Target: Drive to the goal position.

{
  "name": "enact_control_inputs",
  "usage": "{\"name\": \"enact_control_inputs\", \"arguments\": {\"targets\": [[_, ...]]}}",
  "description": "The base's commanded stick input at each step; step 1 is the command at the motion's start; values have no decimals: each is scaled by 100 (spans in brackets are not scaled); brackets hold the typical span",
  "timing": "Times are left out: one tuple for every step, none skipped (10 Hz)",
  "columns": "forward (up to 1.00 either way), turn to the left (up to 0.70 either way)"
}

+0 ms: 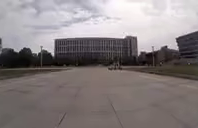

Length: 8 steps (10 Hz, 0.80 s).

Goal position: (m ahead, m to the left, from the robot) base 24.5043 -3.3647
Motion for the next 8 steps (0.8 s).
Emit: {"name": "enact_control_inputs", "arguments": {"targets": [[70, 0], [70, 0], [70, 0], [70, 0], [70, 0], [70, 0], [70, 0], [70, 0]]}}
